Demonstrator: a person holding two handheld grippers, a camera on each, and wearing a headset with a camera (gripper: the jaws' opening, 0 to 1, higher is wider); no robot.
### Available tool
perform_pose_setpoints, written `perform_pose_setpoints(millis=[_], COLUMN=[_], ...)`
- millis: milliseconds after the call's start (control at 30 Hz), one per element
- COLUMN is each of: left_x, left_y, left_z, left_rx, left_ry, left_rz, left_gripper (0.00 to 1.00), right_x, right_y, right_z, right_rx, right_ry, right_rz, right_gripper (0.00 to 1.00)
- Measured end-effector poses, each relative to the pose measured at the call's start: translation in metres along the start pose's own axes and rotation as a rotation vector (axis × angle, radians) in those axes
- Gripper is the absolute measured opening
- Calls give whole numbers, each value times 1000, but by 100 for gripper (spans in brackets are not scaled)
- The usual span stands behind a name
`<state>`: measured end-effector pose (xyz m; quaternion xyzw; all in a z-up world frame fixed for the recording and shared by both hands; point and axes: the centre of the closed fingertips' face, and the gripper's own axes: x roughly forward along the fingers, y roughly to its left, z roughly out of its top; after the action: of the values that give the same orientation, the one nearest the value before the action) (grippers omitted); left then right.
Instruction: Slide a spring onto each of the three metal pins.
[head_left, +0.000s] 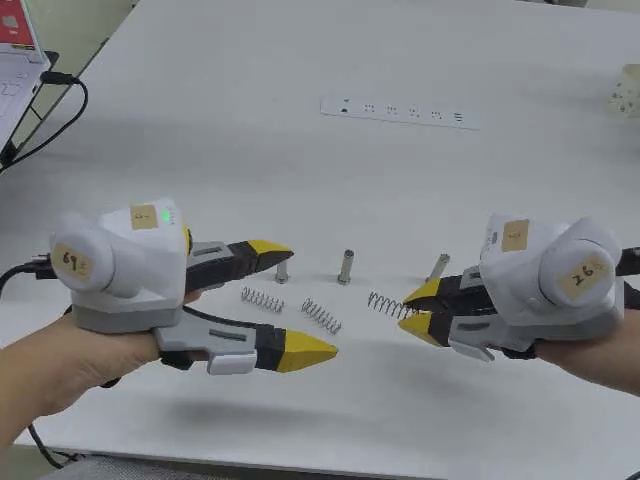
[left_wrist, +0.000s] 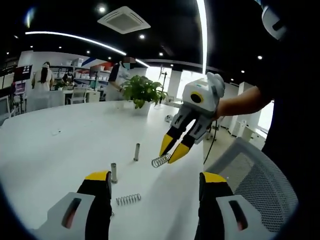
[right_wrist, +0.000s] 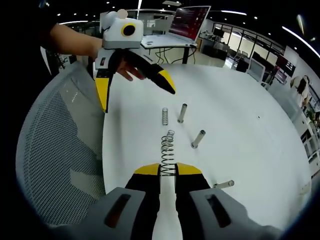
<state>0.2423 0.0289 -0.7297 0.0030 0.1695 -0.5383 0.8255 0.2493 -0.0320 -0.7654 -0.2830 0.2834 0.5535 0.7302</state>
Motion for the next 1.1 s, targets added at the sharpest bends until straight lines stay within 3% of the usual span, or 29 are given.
perform_pose_setpoints(millis=[367, 900, 1100], left_x=[23, 30, 32], left_y=[-9, -18, -20], left_z=[5, 0, 3], left_rx=[26, 33, 26], left_ry=[18, 46, 30], left_rz=[-76, -120, -128], left_gripper=[48, 29, 24], right_x=[-2, -2, -2], right_y=[15, 21, 23], right_z=[20, 26, 28], right_rx=[-62, -136, -151], right_ry=[-49, -57, -60], right_rz=[55, 90, 100], right_gripper=[8, 8, 8])
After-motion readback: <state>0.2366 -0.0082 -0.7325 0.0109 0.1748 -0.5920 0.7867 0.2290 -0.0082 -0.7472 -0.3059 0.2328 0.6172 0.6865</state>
